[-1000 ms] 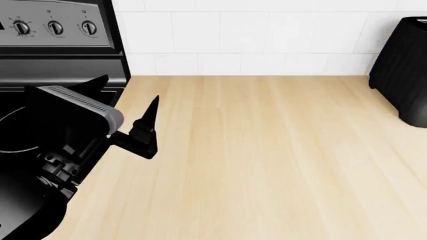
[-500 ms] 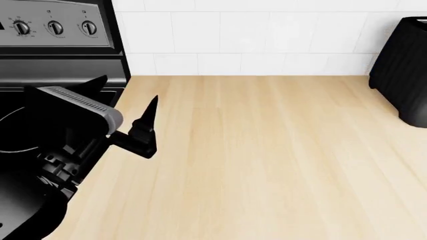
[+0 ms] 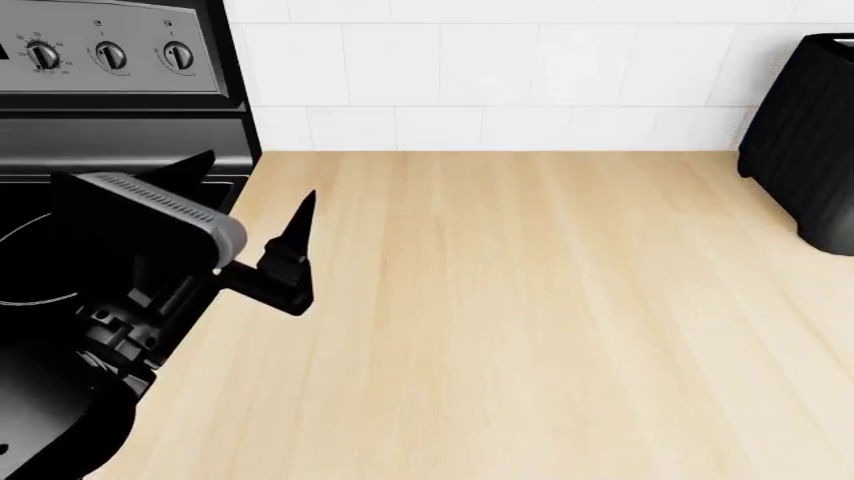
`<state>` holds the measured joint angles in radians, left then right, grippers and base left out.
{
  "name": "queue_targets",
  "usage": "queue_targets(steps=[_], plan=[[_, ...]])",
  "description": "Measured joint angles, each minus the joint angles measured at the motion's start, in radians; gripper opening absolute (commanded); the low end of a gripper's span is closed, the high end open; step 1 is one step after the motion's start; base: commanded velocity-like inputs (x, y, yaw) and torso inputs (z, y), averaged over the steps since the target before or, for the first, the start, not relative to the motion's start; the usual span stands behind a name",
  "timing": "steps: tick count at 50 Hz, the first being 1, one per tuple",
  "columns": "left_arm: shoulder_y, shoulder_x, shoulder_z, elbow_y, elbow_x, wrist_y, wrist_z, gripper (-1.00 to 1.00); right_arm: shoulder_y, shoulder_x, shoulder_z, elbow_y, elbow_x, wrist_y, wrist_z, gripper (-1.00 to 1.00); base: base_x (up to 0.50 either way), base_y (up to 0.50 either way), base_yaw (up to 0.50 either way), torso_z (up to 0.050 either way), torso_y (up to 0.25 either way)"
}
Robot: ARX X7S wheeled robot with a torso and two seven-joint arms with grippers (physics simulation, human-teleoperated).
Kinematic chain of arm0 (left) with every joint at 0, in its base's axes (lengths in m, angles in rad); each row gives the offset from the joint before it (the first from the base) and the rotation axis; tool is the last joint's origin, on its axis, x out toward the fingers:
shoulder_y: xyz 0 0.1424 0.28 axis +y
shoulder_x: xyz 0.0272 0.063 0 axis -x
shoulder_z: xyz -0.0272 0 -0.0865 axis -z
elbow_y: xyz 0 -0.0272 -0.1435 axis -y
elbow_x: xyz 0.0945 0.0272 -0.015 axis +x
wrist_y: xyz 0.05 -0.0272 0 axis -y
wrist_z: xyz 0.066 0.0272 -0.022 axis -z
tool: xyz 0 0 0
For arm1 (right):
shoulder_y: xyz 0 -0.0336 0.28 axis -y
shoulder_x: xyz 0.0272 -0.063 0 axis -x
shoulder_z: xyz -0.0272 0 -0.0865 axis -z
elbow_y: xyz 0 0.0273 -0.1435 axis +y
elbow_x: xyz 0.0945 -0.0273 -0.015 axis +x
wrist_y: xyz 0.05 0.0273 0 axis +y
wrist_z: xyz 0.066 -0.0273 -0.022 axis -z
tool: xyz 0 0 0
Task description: Pick the lemon, apricot from the counter and place them in the cabinet. Then close the cabinet.
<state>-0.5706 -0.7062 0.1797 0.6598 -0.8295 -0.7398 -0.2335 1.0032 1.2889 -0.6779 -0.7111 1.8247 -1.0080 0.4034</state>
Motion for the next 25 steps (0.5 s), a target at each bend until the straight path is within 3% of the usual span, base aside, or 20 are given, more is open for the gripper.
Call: queue_targets(steps=[25], plan=[[-0.008, -0.001, 0.008, 0.005, -0.006, -0.007, -0.009, 1.00, 0.162, -0.062, 0.158, 0.082, 0.045, 0.141, 0.059, 1.00, 0.00, 0.00, 0.00, 0.000, 0.000]])
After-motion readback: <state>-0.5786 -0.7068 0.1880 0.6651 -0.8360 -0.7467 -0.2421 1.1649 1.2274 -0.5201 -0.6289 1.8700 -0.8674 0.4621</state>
